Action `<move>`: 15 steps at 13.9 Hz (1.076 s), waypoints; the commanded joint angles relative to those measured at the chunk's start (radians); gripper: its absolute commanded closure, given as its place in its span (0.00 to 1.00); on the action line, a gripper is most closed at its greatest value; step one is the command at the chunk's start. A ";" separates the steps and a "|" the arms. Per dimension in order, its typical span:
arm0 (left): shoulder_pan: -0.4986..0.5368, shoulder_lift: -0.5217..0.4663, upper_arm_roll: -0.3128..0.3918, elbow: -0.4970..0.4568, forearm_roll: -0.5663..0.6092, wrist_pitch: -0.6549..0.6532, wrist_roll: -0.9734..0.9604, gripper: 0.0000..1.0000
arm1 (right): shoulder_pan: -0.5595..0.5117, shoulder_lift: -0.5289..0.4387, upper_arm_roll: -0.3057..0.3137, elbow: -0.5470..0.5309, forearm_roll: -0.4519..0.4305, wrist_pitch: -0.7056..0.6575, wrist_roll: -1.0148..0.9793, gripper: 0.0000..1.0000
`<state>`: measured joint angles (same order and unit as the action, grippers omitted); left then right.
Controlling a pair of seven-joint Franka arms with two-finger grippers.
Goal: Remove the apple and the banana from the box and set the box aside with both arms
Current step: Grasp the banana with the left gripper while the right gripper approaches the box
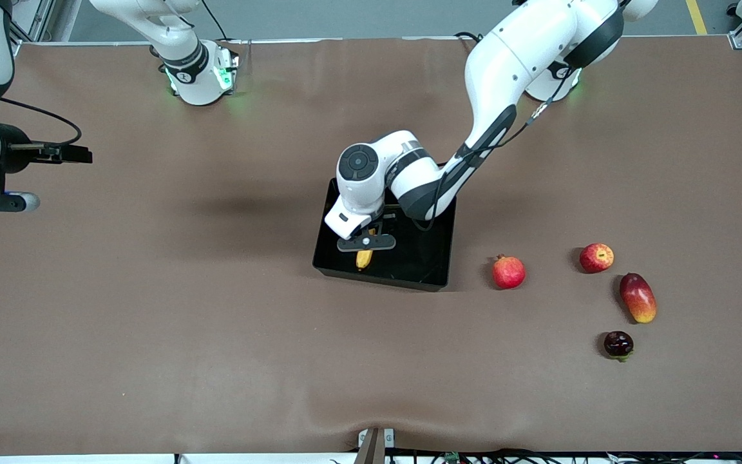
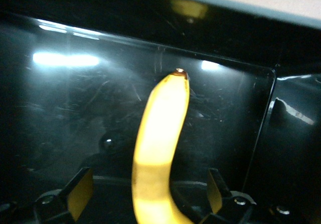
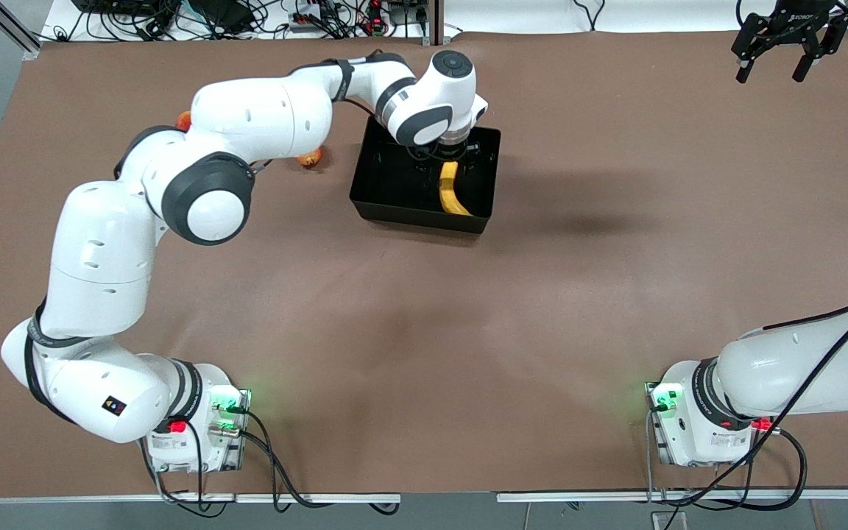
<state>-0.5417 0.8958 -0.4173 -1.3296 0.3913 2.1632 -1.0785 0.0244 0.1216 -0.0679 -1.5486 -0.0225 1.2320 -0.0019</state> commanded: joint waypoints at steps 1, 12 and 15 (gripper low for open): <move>-0.026 0.052 0.014 0.040 -0.016 0.052 -0.020 0.00 | -0.012 0.003 0.003 -0.002 0.000 -0.035 -0.015 0.00; -0.064 0.003 0.055 0.033 -0.008 0.002 -0.107 1.00 | 0.014 0.101 0.005 0.038 0.004 0.030 -0.069 0.00; -0.044 -0.112 0.049 0.033 -0.009 -0.078 -0.094 1.00 | 0.091 0.137 0.005 0.039 0.006 0.188 -0.061 0.00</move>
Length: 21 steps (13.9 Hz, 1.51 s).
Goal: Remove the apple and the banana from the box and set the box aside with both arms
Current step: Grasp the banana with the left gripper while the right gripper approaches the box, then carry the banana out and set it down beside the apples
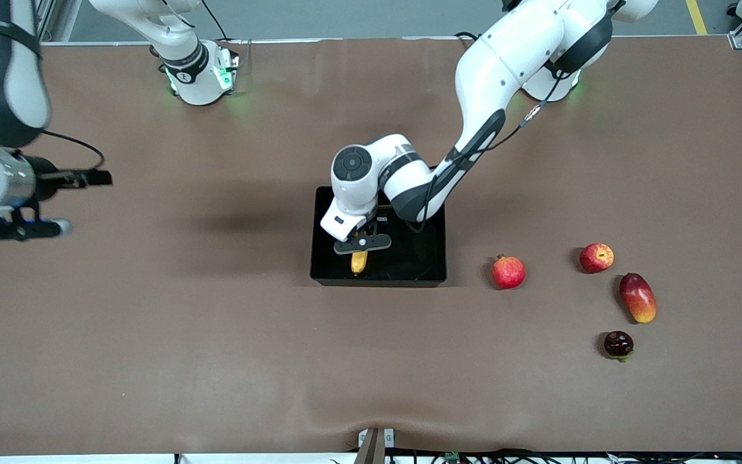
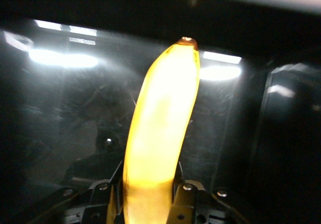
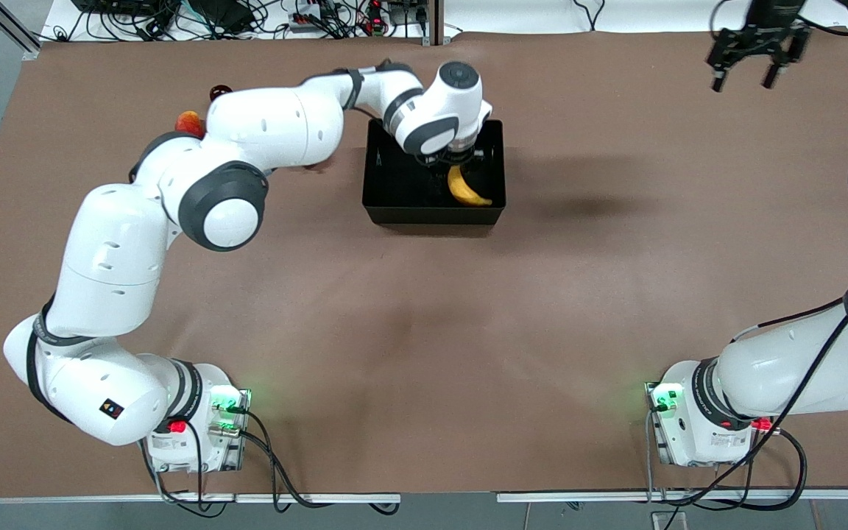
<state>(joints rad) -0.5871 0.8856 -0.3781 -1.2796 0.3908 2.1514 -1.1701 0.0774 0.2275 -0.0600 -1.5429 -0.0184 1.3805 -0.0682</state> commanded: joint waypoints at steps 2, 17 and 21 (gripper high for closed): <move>0.036 -0.190 0.007 -0.021 -0.015 -0.116 0.030 1.00 | 0.047 0.070 -0.001 0.033 0.027 0.089 0.007 0.00; 0.697 -0.413 0.008 -0.417 -0.092 -0.134 0.960 1.00 | 0.369 0.260 -0.001 -0.014 0.118 0.472 0.273 0.00; 0.794 -0.289 0.008 -0.462 0.038 0.060 1.035 1.00 | 0.519 0.277 -0.003 -0.088 0.118 0.618 0.434 0.00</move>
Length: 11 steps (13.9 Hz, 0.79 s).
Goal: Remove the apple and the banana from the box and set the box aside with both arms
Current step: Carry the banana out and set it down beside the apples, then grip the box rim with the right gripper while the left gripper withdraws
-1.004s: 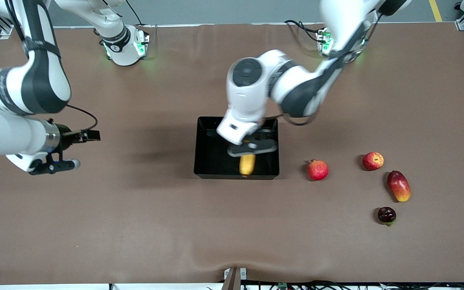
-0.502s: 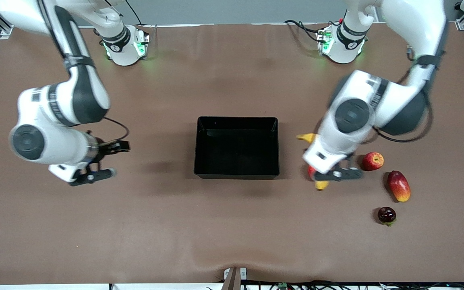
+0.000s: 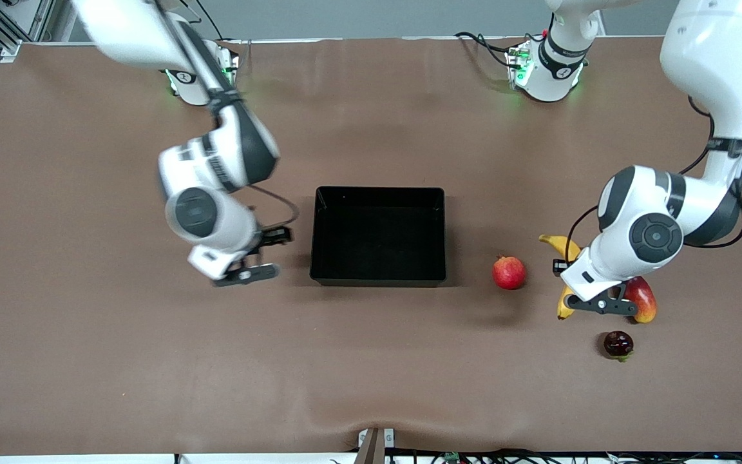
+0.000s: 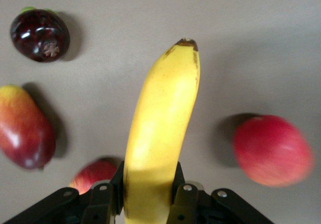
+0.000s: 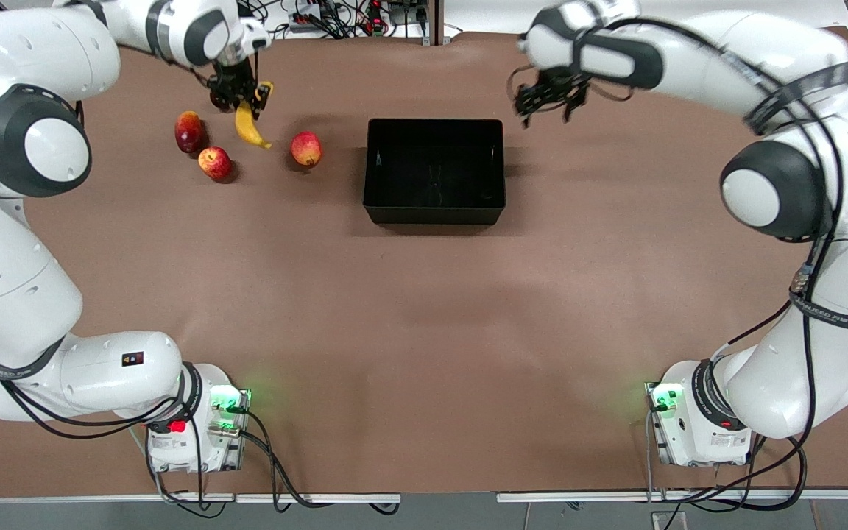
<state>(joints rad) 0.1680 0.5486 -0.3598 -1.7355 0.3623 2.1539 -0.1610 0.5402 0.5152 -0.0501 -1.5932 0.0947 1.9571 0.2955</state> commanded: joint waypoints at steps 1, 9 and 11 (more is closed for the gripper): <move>0.045 0.075 -0.010 -0.003 0.078 0.096 0.026 1.00 | 0.078 0.000 -0.013 -0.047 0.005 0.060 0.100 0.00; 0.031 0.232 -0.004 0.120 0.078 0.198 0.021 1.00 | 0.115 0.069 -0.011 -0.146 0.007 0.264 0.126 0.00; 0.031 0.244 -0.004 0.128 0.078 0.199 0.020 0.65 | 0.124 0.077 -0.010 -0.146 0.042 0.273 0.142 0.00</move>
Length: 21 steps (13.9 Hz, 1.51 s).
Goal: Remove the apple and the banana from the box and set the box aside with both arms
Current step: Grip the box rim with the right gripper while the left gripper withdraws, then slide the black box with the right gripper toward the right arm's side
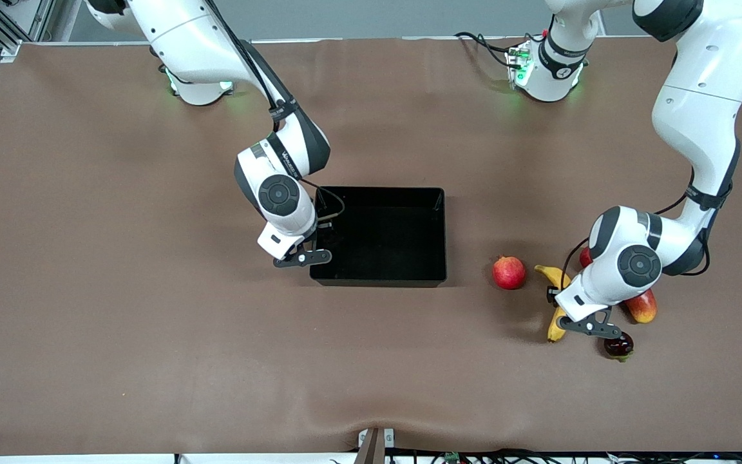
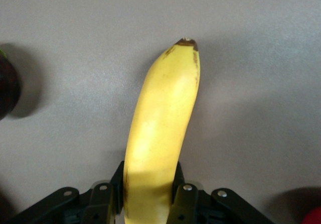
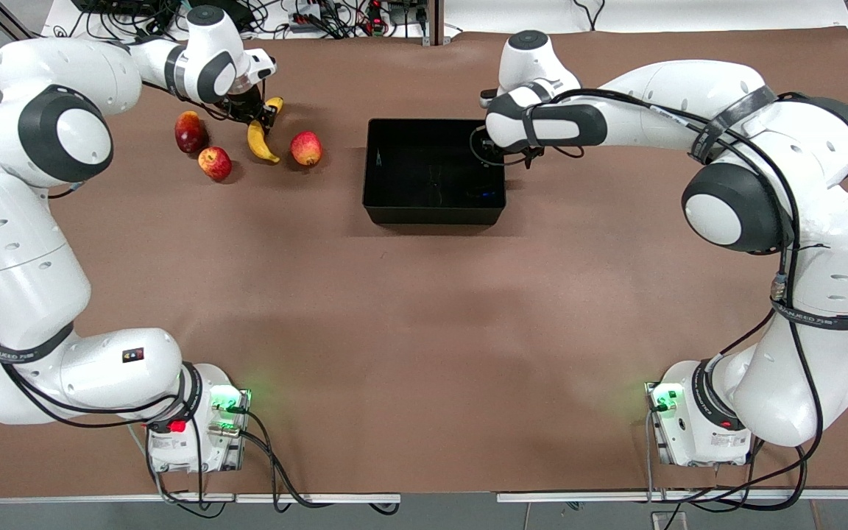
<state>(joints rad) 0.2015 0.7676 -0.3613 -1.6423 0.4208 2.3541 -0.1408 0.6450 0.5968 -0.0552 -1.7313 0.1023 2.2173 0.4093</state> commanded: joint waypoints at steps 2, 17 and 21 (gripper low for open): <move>0.007 0.006 -0.004 0.032 0.023 -0.001 0.006 0.00 | 0.025 -0.005 -0.005 -0.007 0.050 0.030 0.028 0.00; 0.055 -0.618 -0.011 0.085 -0.157 -0.511 -0.011 0.00 | -0.021 -0.089 -0.006 -0.008 0.054 0.021 0.100 1.00; 0.056 -0.717 -0.008 0.088 -0.246 -0.605 -0.011 0.00 | -0.120 -0.195 -0.006 -0.008 0.054 -0.100 0.013 1.00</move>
<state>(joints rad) 0.2518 0.1023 -0.3694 -1.5401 0.2209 1.7745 -0.1469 0.5917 0.4835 -0.0763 -1.7173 0.1407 2.1720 0.4733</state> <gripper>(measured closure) 0.000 0.965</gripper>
